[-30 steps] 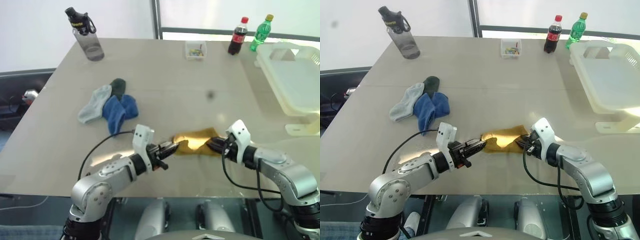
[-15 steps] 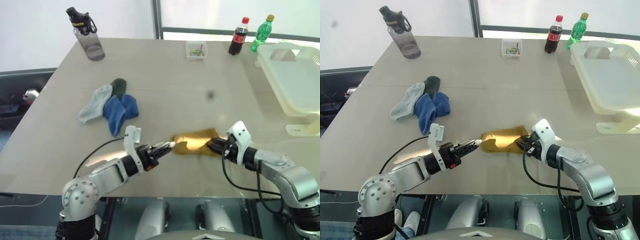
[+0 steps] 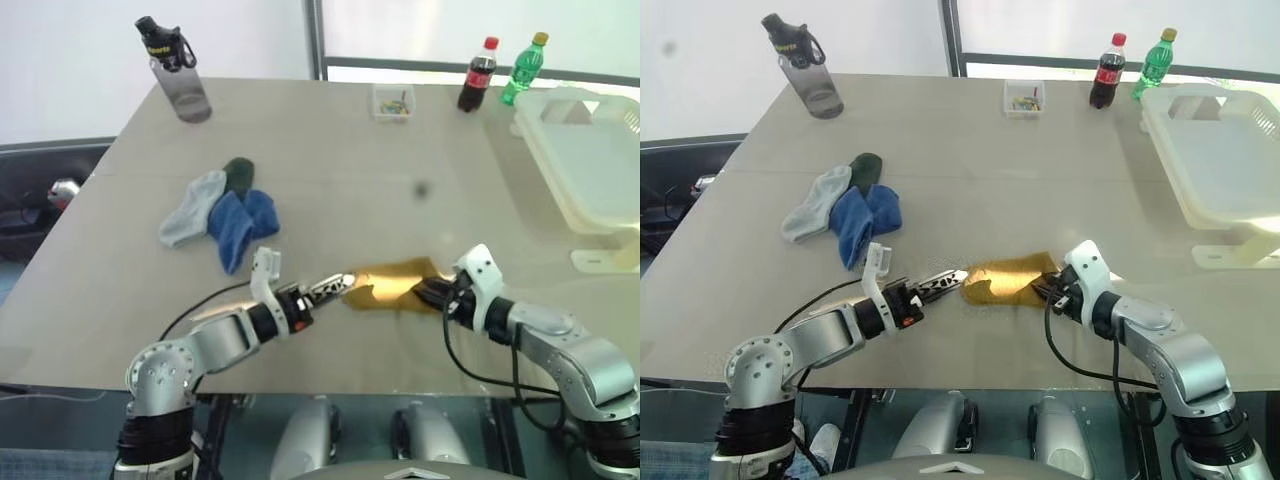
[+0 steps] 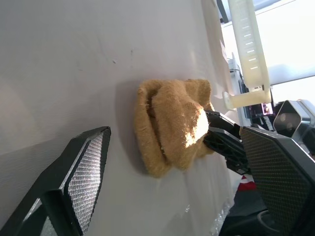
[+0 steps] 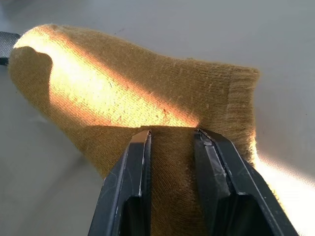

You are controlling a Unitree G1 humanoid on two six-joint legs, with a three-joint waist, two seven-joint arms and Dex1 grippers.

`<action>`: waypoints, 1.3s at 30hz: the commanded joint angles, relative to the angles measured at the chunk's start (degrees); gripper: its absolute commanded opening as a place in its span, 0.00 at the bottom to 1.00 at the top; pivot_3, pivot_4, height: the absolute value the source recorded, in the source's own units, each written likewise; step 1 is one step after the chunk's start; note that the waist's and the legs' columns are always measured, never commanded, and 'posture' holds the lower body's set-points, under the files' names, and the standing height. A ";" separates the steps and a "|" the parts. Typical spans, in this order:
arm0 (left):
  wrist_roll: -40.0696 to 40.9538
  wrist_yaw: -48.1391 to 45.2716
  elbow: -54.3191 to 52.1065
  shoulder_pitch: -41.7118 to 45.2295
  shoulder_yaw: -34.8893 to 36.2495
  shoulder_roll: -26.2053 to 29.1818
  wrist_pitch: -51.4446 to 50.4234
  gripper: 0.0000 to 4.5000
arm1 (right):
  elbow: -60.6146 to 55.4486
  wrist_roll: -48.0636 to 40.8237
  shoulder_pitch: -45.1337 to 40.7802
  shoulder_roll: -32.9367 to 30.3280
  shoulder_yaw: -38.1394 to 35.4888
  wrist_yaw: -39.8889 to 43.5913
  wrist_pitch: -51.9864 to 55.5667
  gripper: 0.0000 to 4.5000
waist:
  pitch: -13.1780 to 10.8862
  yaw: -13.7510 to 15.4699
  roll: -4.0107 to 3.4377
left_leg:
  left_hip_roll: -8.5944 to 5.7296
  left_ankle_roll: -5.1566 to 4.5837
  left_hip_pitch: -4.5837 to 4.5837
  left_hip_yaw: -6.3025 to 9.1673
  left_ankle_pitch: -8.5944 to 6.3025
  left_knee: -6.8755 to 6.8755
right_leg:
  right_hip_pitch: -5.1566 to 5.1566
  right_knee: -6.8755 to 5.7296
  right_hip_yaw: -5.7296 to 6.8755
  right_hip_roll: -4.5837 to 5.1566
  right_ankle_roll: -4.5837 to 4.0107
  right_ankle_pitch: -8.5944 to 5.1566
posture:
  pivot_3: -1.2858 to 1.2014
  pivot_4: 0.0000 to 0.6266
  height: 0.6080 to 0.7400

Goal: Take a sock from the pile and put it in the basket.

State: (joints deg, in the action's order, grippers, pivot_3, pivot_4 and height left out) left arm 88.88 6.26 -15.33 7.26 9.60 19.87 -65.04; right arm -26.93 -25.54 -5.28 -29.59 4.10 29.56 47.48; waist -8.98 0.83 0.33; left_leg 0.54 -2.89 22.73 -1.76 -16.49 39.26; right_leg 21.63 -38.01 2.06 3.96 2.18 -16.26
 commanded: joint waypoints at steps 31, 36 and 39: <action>5.27 -17.56 10.92 9.19 -5.67 -3.89 -0.77 1.00 | -10.57 -4.39 -2.26 -3.34 -2.85 -2.63 9.73 0.30 | 0.02 -0.07 0.02 | -0.05 0.00 0.08 0.00 0.00 -0.01 | 0.02 0.05 0.00 -0.04 0.01 0.00 | 0.52 0.24 1.00; 1.73 -20.72 12.72 11.17 -7.06 -5.88 -0.57 1.00 | -10.12 -5.32 -2.33 -6.35 -6.19 0.06 9.57 0.30 | 0.02 0.03 0.03 | -0.05 0.00 0.08 0.00 0.01 0.01 | 0.02 0.03 0.01 -0.06 0.01 0.00 | 0.52 0.24 1.00; -3.05 -23.83 14.45 12.79 -9.45 -6.36 -1.45 1.00 | -9.32 -6.06 -1.81 -9.87 -8.88 2.26 9.99 0.30 | 0.01 0.01 0.04 | -0.12 -0.01 0.09 0.00 0.00 0.01 | 0.01 0.05 0.01 -0.09 0.01 0.00 | 0.52 0.24 1.00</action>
State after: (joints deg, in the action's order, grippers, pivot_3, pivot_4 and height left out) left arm 87.63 -15.19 -1.27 19.19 1.47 14.11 -65.99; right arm -35.49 -30.79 -7.39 -38.34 -2.05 30.44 58.07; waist -8.97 0.85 0.38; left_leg 0.40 -2.90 22.82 -1.76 -16.48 39.27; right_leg 21.64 -37.95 2.07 3.73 2.19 -16.27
